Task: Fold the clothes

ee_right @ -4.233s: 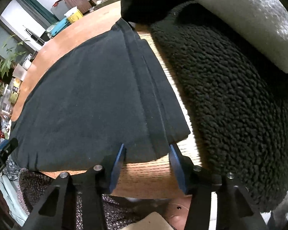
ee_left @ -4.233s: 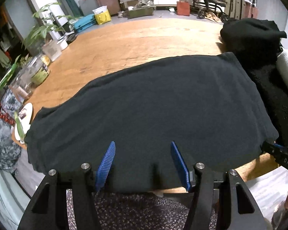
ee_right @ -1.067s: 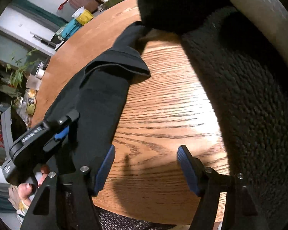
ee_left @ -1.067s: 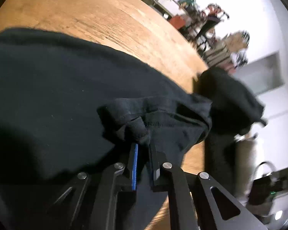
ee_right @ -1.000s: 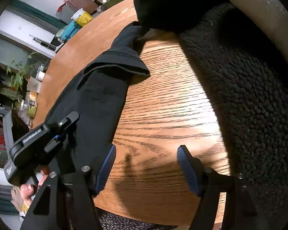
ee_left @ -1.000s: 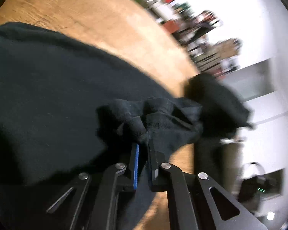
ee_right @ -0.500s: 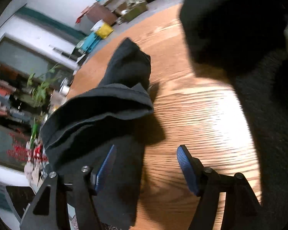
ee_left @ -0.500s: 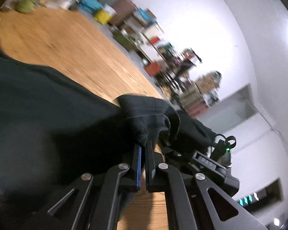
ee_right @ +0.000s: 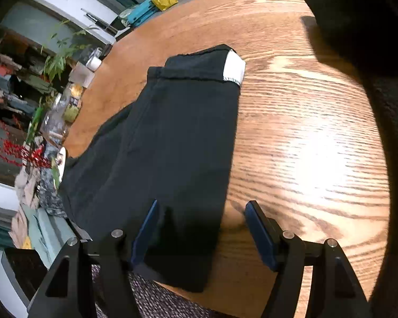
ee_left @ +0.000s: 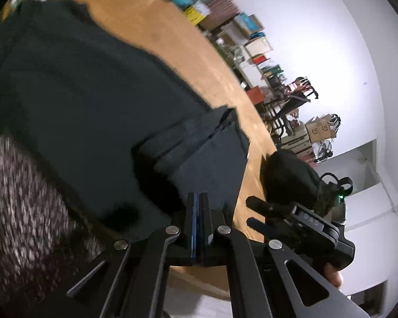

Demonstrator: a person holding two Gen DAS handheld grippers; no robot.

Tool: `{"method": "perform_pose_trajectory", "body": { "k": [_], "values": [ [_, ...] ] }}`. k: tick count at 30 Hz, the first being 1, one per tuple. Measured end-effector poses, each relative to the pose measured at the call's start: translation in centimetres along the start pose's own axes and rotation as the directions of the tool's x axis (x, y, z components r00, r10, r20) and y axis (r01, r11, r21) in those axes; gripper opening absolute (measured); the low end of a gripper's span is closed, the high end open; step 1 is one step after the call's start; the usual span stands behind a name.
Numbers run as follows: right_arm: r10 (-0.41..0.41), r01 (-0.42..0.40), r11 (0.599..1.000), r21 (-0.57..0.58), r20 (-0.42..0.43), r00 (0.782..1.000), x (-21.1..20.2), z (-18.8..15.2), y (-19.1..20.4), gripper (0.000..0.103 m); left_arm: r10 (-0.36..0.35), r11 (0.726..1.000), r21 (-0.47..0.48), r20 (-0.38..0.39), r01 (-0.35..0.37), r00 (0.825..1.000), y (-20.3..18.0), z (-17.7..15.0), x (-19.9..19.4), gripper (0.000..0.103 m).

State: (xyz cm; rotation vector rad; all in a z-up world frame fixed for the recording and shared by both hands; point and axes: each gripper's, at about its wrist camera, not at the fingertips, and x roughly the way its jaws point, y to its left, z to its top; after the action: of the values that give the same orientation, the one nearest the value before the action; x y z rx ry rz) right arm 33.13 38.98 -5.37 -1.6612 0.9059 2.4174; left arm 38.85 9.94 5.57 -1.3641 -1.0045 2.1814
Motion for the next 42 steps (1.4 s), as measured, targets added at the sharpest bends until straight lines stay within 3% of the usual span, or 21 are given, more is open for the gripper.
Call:
{"method": "perform_pose_trajectory", "body": {
  "k": [3, 7, 9, 10, 11, 12, 18, 19, 20, 22, 23, 24, 26, 28, 31, 34, 37, 40, 42],
  "values": [
    [-0.056, 0.057, 0.996, -0.071, 0.015, 0.998, -1.0, -1.5, 1.2, 0.071, 0.005, 1.000, -0.025, -0.048, -0.006, 0.999, 0.6, -0.2, 0.8, 0.001],
    [-0.096, 0.109, 0.958, -0.267, 0.060, 0.994, -1.7, -4.7, 4.3, 0.067, 0.033, 0.997, -0.069, -0.122, -0.042, 0.992, 0.9, 0.7, 1.7, 0.003],
    [-0.111, 0.135, 0.922, -0.363, 0.086, 0.990, -2.0, -6.4, 5.9, 0.062, 0.033, 0.993, -0.107, -0.121, -0.046, 0.992, 1.3, 1.2, 1.7, 0.020],
    [-0.118, 0.148, 0.900, -0.409, 0.099, 0.988, -2.1, -7.2, 6.7, 0.060, 0.031, 0.991, -0.126, -0.114, -0.045, 0.993, 1.5, 1.5, 1.6, 0.045],
    [-0.124, 0.162, 0.876, -0.454, 0.112, 0.986, -2.2, -8.0, 7.5, 0.060, 0.023, 0.988, -0.147, -0.105, -0.038, 0.994, 1.7, 1.9, 1.6, 0.060],
    [-0.125, 0.165, 0.857, -0.487, 0.115, 0.986, -2.1, -8.6, 8.1, 0.060, 0.015, 0.987, -0.160, -0.099, -0.031, 0.995, 1.7, 2.4, 1.6, 0.061],
    [-0.167, 0.205, 0.780, -0.591, 0.120, 0.979, 0.3, -9.7, 10.7, 0.060, 0.118, 0.978, -0.153, -0.166, -0.144, 0.979, 0.8, 5.2, 4.5, 0.060],
    [-0.176, 0.215, 0.772, -0.598, 0.124, 0.977, 0.9, -9.6, 10.9, 0.060, 0.133, 0.976, -0.145, -0.189, -0.161, 0.973, 0.6, 5.5, 5.2, 0.047],
    [-0.205, 0.244, 0.764, -0.598, 0.134, 0.970, 1.5, -9.6, 10.9, 0.060, 0.138, 0.976, -0.140, -0.202, -0.168, 0.970, 0.6, 5.6, 5.7, 0.025],
    [-0.274, 0.312, 0.742, -0.594, 0.156, 0.949, 2.8, -9.5, 10.6, 0.057, 0.117, 0.979, -0.141, -0.215, -0.149, 0.970, 1.0, 5.5, 6.5, 0.007],
    [-0.277, 0.310, 0.745, -0.590, 0.149, 0.949, 3.1, -9.4, 10.3, 0.042, 0.094, 0.980, -0.153, -0.219, -0.129, 0.971, 1.3, 5.4, 6.6, 0.007],
    [-0.267, 0.295, 0.754, -0.586, 0.137, 0.954, 3.2, -9.2, 9.9, 0.037, 0.064, 0.982, -0.162, -0.218, -0.101, 0.974, 1.5, 5.2, 6.4, 0.006],
    [-0.201, 0.228, 0.825, -0.518, 0.108, 0.974, 2.3, -8.5, 8.3, 0.012, -0.003, 0.985, -0.170, -0.207, -0.033, 0.978, 1.5, 5.0, 5.7, 0.005],
    [-0.155, 0.188, 0.861, -0.472, 0.109, 0.982, 0.7, -8.1, 7.2, 0.008, -0.065, 0.986, -0.166, -0.200, 0.031, 0.978, 1.2, 4.4, 4.8, 0.005],
    [-0.137, 0.179, 0.871, -0.458, 0.125, 0.983, -1.4, -8.4, 6.3, 0.007, -0.092, 0.992, -0.104, -0.216, 0.071, 0.972, 0.3, 2.3, 3.0, 0.005],
    [-0.140, 0.166, 0.869, -0.465, 0.090, 0.986, -2.3, -9.5, 5.6, 0.007, -0.056, 0.997, -0.064, -0.254, 0.041, 0.966, 0.8, -0.1, 2.0, 0.005],
    [-0.165, 0.156, 0.871, -0.466, 0.022, 0.986, -1.2, -11.1, 4.7, 0.007, -0.030, 0.995, -0.099, -0.290, 0.001, 0.956, 2.4, -1.2, 3.1, 0.005],
    [-0.187, 0.165, 0.862, -0.479, 0.001, 0.982, -0.6, -12.0, 4.6, 0.008, 0.011, 0.998, -0.056, -0.259, -0.026, 0.966, 1.6, -0.9, 4.1, 0.005],
    [-0.165, 0.135, 0.865, -0.484, -0.019, 0.986, -0.8, -11.8, 4.7, 0.017, 0.038, 0.999, 0.028, -0.204, -0.032, 0.978, 0.3, -0.7, 3.3, 0.005]
  ]
}}
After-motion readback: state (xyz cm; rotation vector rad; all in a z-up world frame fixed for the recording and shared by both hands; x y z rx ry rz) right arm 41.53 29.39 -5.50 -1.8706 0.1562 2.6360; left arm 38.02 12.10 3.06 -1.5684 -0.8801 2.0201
